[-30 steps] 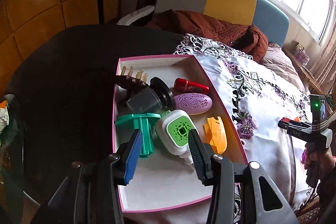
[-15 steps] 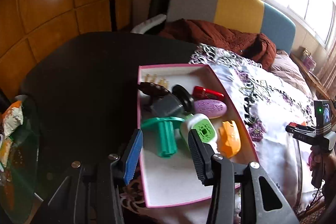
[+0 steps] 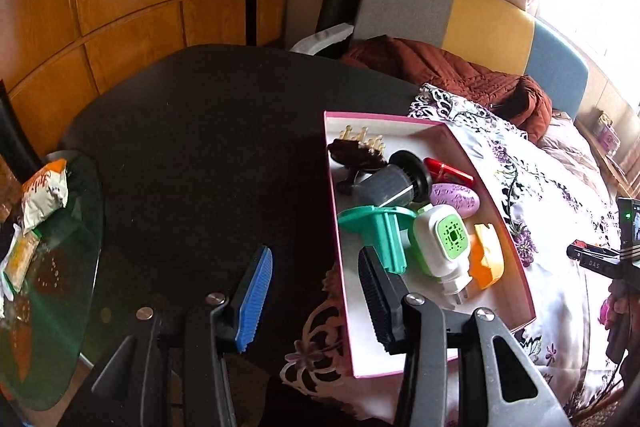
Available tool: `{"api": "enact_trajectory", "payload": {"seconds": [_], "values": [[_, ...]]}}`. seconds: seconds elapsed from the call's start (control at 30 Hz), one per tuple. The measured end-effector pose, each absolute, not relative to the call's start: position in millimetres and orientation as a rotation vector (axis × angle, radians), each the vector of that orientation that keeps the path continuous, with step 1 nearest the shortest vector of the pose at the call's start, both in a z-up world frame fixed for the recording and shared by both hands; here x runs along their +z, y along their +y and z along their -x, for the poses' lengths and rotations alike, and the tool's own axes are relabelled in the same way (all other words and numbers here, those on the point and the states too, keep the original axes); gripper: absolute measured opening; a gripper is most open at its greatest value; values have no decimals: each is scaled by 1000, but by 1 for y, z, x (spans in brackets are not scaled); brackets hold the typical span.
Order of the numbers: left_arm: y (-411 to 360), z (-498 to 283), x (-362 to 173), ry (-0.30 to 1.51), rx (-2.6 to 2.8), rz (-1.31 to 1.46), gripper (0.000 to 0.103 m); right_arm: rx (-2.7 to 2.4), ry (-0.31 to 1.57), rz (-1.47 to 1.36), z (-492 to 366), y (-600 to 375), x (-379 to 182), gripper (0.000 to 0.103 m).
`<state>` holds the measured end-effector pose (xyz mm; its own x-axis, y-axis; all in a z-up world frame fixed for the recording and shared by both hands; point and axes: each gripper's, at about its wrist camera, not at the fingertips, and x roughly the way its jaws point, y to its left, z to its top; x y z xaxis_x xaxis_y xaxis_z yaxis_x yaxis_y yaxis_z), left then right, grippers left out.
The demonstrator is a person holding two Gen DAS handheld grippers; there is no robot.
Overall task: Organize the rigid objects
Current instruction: 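Carry the red puzzle piece toward the tray with the right gripper, then lower the red puzzle piece into the tray and open the right gripper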
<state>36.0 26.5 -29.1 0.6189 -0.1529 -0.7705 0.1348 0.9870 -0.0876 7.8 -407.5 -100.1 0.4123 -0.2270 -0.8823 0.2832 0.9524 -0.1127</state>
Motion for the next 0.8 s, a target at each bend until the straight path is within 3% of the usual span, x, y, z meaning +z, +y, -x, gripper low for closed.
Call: {"api": "enact_trajectory", "payload": {"seconds": [0.47,0.8], "values": [[35,-36,-39,909,-169,56,45,-192,1049,-67,-4,-353,-69,49],[48,-37,-45,917,-146,94,45,146,963,-10,-5,-245,-25,49]]}}
